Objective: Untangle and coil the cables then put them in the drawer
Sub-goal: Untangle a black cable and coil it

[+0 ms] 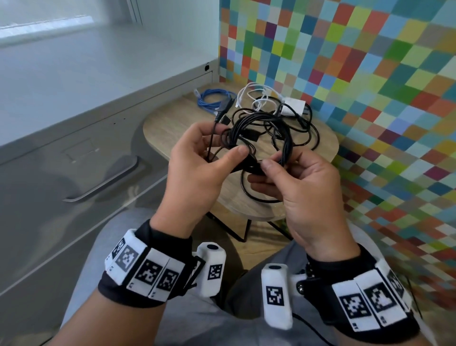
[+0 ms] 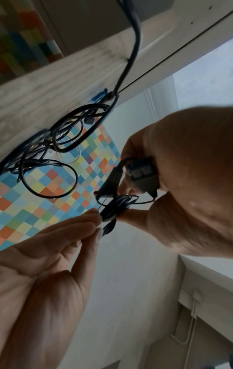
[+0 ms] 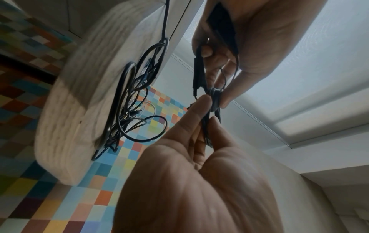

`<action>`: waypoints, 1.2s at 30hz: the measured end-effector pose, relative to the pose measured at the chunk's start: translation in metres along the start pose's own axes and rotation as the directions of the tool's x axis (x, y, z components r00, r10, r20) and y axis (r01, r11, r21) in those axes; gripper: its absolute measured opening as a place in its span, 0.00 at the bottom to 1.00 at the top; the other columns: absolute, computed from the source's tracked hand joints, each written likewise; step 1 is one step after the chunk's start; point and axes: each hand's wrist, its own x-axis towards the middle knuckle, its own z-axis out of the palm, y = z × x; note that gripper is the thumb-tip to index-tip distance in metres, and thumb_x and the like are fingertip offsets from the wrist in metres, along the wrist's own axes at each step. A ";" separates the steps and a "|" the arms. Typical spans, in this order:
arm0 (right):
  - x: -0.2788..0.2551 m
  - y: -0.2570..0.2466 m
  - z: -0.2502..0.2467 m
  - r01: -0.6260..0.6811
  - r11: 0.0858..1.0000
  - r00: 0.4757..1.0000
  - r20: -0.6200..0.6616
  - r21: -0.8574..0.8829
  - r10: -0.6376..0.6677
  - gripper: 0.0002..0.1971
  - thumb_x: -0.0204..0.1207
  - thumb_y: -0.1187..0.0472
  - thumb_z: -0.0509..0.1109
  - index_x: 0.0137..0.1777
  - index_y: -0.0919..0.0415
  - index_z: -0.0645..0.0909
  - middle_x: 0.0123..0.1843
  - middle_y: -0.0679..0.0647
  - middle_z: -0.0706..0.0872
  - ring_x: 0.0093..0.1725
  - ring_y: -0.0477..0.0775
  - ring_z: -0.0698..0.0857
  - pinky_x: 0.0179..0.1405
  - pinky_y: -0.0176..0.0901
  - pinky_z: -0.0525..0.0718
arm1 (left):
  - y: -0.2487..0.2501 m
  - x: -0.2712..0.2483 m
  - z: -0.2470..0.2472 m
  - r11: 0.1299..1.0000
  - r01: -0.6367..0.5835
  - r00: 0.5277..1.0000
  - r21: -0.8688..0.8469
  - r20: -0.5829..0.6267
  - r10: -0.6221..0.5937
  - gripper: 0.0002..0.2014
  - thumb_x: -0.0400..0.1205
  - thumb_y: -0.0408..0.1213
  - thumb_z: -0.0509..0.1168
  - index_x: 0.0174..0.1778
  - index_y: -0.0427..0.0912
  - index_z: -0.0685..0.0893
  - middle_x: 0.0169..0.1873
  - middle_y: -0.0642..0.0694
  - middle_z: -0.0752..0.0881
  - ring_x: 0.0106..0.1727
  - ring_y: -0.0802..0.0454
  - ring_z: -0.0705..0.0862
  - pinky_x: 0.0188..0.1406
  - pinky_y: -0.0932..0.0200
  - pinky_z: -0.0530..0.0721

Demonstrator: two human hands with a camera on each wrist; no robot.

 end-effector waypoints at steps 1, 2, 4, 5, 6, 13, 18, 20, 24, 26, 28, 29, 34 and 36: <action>0.000 -0.001 0.001 -0.031 0.998 0.999 0.008 0.045 0.031 0.04 0.84 0.70 0.72 0.47 0.64 0.84 0.42 0.60 0.94 0.41 0.63 0.96 0.40 0.46 0.93 | 0.000 0.001 0.000 1.000 0.002 1.000 -0.029 0.003 -0.002 0.17 0.76 0.31 0.81 0.57 0.41 0.85 0.48 0.44 0.91 0.50 0.44 0.92 0.55 0.42 0.92; 0.000 -0.002 0.002 -0.072 0.992 0.997 0.017 0.101 0.070 0.04 0.85 0.70 0.70 0.48 0.65 0.84 0.43 0.60 0.94 0.42 0.63 0.96 0.40 0.45 0.93 | 0.000 0.001 0.000 0.998 0.000 1.000 -0.060 0.005 0.000 0.15 0.77 0.28 0.80 0.56 0.40 0.85 0.48 0.46 0.90 0.48 0.48 0.91 0.51 0.49 0.91; 0.000 -0.004 0.002 -0.152 0.967 0.988 0.037 0.204 0.147 0.05 0.87 0.68 0.67 0.49 0.66 0.83 0.44 0.61 0.94 0.42 0.64 0.95 0.39 0.44 0.92 | 0.000 0.001 0.001 0.991 -0.004 1.000 -0.130 0.003 0.005 0.12 0.78 0.24 0.77 0.52 0.39 0.84 0.43 0.51 0.91 0.39 0.56 0.90 0.41 0.63 0.88; 0.001 -0.006 0.002 -0.181 0.954 0.983 0.044 0.240 0.176 0.06 0.87 0.67 0.67 0.50 0.67 0.83 0.45 0.64 0.94 0.42 0.64 0.95 0.38 0.44 0.92 | 0.000 0.001 0.000 0.986 -0.006 1.000 -0.168 0.000 0.006 0.10 0.79 0.22 0.75 0.50 0.37 0.83 0.39 0.52 0.91 0.34 0.60 0.88 0.36 0.67 0.85; 0.002 -0.007 0.002 -0.202 0.943 0.979 0.049 0.262 0.196 0.06 0.87 0.66 0.67 0.50 0.68 0.82 0.46 0.67 0.93 0.42 0.64 0.95 0.38 0.44 0.93 | 0.000 0.001 0.000 0.980 -0.011 1.000 -0.199 -0.007 0.010 0.08 0.80 0.21 0.73 0.48 0.36 0.82 0.36 0.53 0.91 0.30 0.62 0.86 0.32 0.69 0.83; 0.005 -0.007 0.001 -0.231 0.914 0.972 0.047 0.335 0.229 0.06 0.88 0.65 0.66 0.54 0.69 0.82 0.48 0.69 0.92 0.42 0.63 0.95 0.38 0.43 0.93 | -0.005 0.005 -0.005 0.936 0.104 0.995 -0.335 0.038 -0.097 0.07 0.80 0.30 0.73 0.44 0.41 0.80 0.35 0.45 0.88 0.30 0.51 0.86 0.31 0.62 0.85; 0.004 -0.004 0.002 -0.197 0.929 0.980 0.046 0.312 0.193 0.06 0.88 0.64 0.66 0.50 0.65 0.82 0.45 0.64 0.91 0.40 0.61 0.94 0.37 0.45 0.93 | -0.011 0.010 -0.008 0.928 0.177 0.980 -0.328 -0.030 -0.198 0.08 0.83 0.28 0.72 0.46 0.41 0.79 0.33 0.45 0.83 0.24 0.55 0.74 0.25 0.62 0.74; 0.004 -0.002 0.003 -0.178 0.943 0.984 0.048 0.282 0.172 0.04 0.85 0.64 0.68 0.51 0.66 0.82 0.45 0.62 0.92 0.40 0.60 0.94 0.38 0.45 0.93 | -0.013 0.011 -0.007 0.924 0.205 0.971 -0.322 -0.049 -0.233 0.10 0.83 0.28 0.73 0.43 0.42 0.78 0.30 0.48 0.79 0.23 0.56 0.70 0.22 0.63 0.71; 0.003 -0.001 0.003 -0.167 0.957 0.985 0.073 0.237 0.154 0.06 0.72 0.64 0.76 0.45 0.64 0.83 0.46 0.66 0.92 0.41 0.62 0.94 0.40 0.46 0.93 | -0.014 0.012 -0.008 0.947 0.216 0.965 -0.236 -0.095 -0.244 0.14 0.81 0.30 0.76 0.47 0.42 0.75 0.29 0.52 0.75 0.24 0.56 0.69 0.22 0.61 0.69; 0.002 -0.001 0.002 -0.173 0.958 0.984 0.071 0.228 0.161 0.05 0.69 0.67 0.77 0.42 0.63 0.83 0.43 0.65 0.92 0.40 0.62 0.94 0.39 0.45 0.93 | -0.014 0.012 -0.011 0.956 0.224 0.961 -0.191 -0.118 -0.249 0.17 0.79 0.33 0.79 0.53 0.41 0.76 0.32 0.52 0.74 0.27 0.56 0.70 0.24 0.59 0.69; 0.003 -0.002 0.003 -0.195 0.951 0.981 0.060 0.240 0.186 0.05 0.72 0.70 0.76 0.41 0.64 0.82 0.38 0.63 0.91 0.38 0.60 0.94 0.36 0.43 0.93 | -0.013 0.013 -0.013 0.951 0.250 0.954 -0.179 -0.123 -0.274 0.20 0.77 0.35 0.81 0.57 0.43 0.77 0.32 0.52 0.74 0.28 0.57 0.71 0.25 0.59 0.70; 0.003 -0.003 0.003 -0.209 0.944 0.978 0.053 0.254 0.202 0.05 0.75 0.72 0.75 0.41 0.65 0.82 0.37 0.62 0.91 0.36 0.58 0.94 0.35 0.42 0.92 | -0.012 0.013 -0.014 0.946 0.267 0.950 -0.187 -0.114 -0.290 0.21 0.76 0.35 0.81 0.57 0.44 0.78 0.31 0.53 0.75 0.27 0.57 0.72 0.25 0.59 0.70; 0.005 -0.005 0.003 -0.265 0.872 0.959 0.017 0.412 0.284 0.05 0.80 0.73 0.71 0.44 0.67 0.85 0.36 0.59 0.92 0.35 0.53 0.93 0.32 0.36 0.91 | -0.004 0.014 -0.013 0.785 0.403 0.896 -0.471 0.030 -0.442 0.12 0.91 0.44 0.63 0.42 0.45 0.75 0.28 0.51 0.69 0.27 0.53 0.70 0.26 0.60 0.73; 0.007 -0.007 0.000 -0.258 0.842 0.955 -0.009 0.473 0.298 0.02 0.77 0.72 0.72 0.44 0.67 0.85 0.38 0.59 0.92 0.37 0.52 0.93 0.33 0.35 0.91 | -0.005 0.017 -0.016 0.704 0.462 0.864 -0.539 0.094 -0.494 0.18 0.93 0.47 0.56 0.37 0.46 0.74 0.29 0.49 0.69 0.32 0.49 0.79 0.34 0.57 0.82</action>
